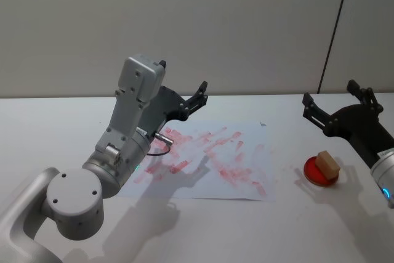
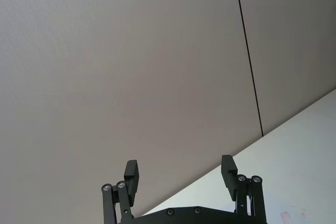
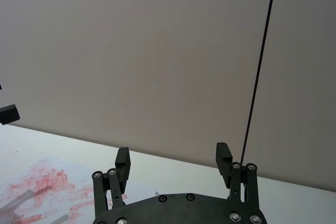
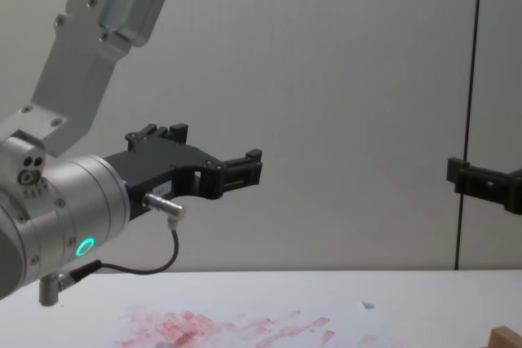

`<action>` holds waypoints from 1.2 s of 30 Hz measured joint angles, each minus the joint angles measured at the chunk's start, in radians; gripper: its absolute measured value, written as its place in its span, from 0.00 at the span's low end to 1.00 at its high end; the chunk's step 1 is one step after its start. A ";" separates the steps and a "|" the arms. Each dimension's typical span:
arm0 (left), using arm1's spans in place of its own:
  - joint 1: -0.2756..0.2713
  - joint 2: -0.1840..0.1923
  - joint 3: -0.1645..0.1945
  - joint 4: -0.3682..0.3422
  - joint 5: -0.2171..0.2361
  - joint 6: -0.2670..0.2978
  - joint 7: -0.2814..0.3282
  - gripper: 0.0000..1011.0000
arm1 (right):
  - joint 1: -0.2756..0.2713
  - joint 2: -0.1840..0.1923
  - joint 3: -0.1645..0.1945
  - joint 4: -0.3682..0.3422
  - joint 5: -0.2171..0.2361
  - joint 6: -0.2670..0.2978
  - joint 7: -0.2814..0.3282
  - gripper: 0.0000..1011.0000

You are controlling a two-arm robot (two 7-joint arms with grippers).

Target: Use the one hand to pick up the stamp and affix it onto the A4 paper.

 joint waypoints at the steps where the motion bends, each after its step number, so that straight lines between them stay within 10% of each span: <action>1: 0.000 0.000 0.000 0.000 0.000 0.000 0.000 0.99 | 0.000 0.000 0.000 0.000 0.000 0.000 0.000 0.99; 36: 0.000 0.000 0.000 0.000 0.000 0.000 0.000 0.99 | -0.007 0.005 0.002 -0.003 0.003 0.002 0.000 0.99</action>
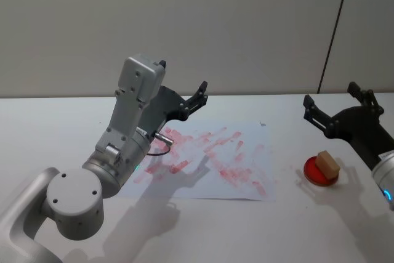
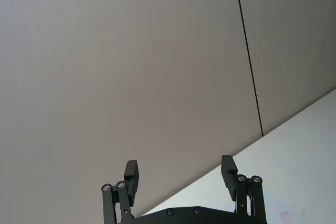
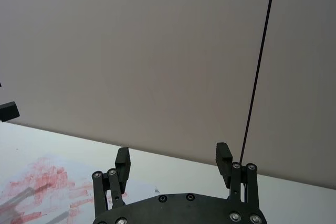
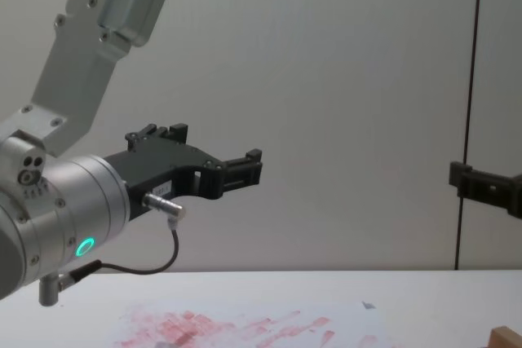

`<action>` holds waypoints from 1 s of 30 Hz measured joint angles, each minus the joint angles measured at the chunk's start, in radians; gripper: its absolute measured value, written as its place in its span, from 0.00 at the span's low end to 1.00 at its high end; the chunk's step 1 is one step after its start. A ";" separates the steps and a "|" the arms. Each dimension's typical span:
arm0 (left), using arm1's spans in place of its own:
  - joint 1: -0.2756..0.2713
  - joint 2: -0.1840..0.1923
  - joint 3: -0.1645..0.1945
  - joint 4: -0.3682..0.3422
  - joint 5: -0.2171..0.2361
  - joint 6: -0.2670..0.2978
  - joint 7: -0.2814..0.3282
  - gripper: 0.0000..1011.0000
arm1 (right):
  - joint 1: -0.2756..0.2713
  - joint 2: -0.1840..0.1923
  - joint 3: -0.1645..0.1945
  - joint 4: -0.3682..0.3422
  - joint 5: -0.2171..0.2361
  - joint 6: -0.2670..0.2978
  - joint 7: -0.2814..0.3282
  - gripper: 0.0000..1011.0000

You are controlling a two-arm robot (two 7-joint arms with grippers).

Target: Use the one hand to pick up the stamp and affix it onto the A4 paper.

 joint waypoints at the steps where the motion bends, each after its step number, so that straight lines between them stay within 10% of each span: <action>1: 0.000 0.000 0.000 0.000 0.000 0.000 0.000 0.99 | -0.002 0.002 0.001 -0.002 0.002 0.001 0.000 0.99; 30: 0.000 0.000 0.000 0.000 0.000 0.000 0.000 0.99 | -0.257 0.155 0.082 -0.107 0.136 0.096 -0.108 0.99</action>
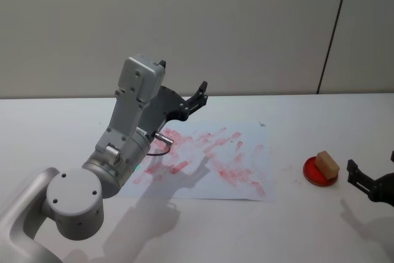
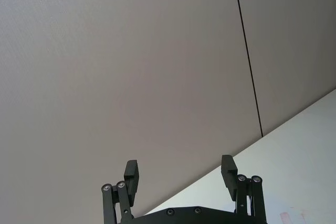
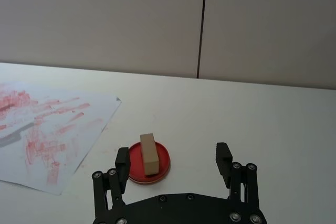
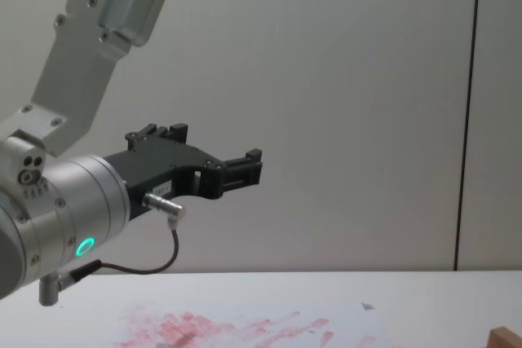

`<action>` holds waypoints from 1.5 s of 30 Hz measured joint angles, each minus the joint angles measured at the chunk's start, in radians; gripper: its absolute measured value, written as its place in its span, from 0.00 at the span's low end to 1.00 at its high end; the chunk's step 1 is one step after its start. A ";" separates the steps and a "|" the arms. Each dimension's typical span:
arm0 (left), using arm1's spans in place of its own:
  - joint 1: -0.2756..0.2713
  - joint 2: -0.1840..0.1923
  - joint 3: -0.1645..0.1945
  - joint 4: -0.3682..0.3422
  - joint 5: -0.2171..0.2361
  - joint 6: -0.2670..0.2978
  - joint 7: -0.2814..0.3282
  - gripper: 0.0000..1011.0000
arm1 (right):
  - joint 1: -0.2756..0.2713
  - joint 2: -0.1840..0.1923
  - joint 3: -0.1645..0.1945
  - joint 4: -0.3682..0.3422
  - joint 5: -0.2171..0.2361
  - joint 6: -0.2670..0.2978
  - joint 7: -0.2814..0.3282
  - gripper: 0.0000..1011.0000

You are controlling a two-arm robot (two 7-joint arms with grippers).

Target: Use the one hand to pick up the stamp and affix it onto the A4 paper.

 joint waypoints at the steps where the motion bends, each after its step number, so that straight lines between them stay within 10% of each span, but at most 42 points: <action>1: 0.000 0.000 0.000 0.000 0.000 0.000 0.000 0.99 | 0.001 -0.001 0.000 0.003 -0.001 0.003 0.000 0.99; 45: 0.000 0.000 0.000 0.000 0.000 0.000 0.000 0.99 | 0.297 -0.178 -0.088 0.342 -0.221 0.123 0.148 0.88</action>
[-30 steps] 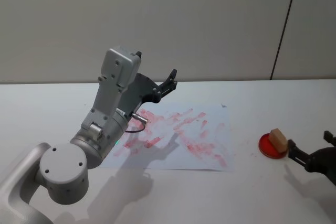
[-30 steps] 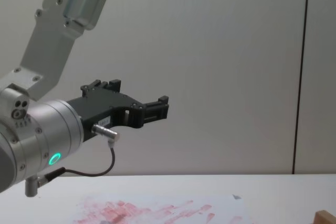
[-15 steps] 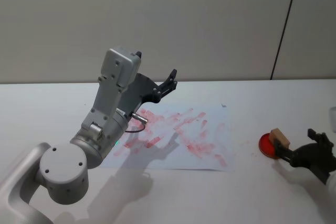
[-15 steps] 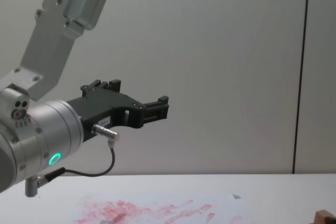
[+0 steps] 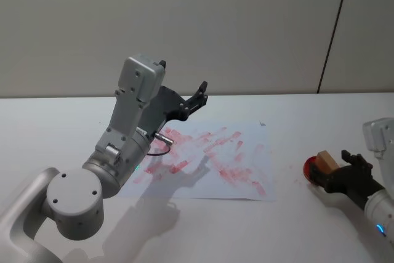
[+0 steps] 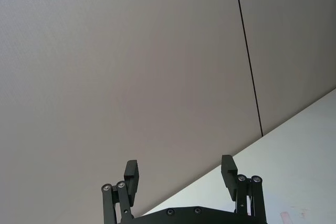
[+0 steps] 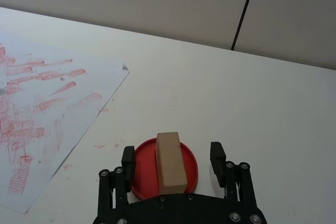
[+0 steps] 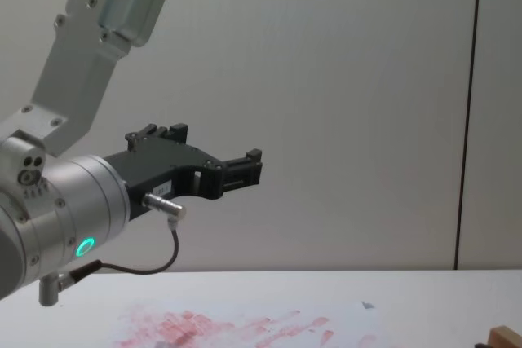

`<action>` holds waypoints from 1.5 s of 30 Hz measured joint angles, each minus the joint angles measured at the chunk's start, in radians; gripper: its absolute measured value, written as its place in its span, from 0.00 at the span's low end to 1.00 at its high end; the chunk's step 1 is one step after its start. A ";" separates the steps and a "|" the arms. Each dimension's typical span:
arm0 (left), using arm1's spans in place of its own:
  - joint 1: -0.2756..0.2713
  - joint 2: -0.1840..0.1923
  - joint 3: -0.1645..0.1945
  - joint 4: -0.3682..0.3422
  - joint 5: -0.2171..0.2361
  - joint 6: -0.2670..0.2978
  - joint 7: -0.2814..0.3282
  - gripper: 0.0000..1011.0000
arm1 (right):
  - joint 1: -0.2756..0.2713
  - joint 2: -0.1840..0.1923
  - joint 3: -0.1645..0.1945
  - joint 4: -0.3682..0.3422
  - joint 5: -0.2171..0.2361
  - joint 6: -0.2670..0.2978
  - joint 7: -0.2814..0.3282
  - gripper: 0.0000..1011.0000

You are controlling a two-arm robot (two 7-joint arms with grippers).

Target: Use the one hand to pick up the stamp and affix it onto the A4 paper.

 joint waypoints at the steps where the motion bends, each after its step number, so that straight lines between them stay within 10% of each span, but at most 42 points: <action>1: 0.000 0.000 0.000 0.000 0.000 0.000 0.000 0.99 | 0.002 -0.002 -0.001 0.003 -0.002 0.000 0.001 0.87; 21: 0.000 0.000 0.000 0.000 0.000 0.000 0.000 0.99 | 0.032 -0.021 -0.010 0.040 -0.022 0.005 0.016 0.23; 45: 0.000 0.000 0.000 0.000 0.000 0.000 0.000 0.99 | 0.070 -0.072 -0.038 -0.039 0.027 -0.040 0.101 0.22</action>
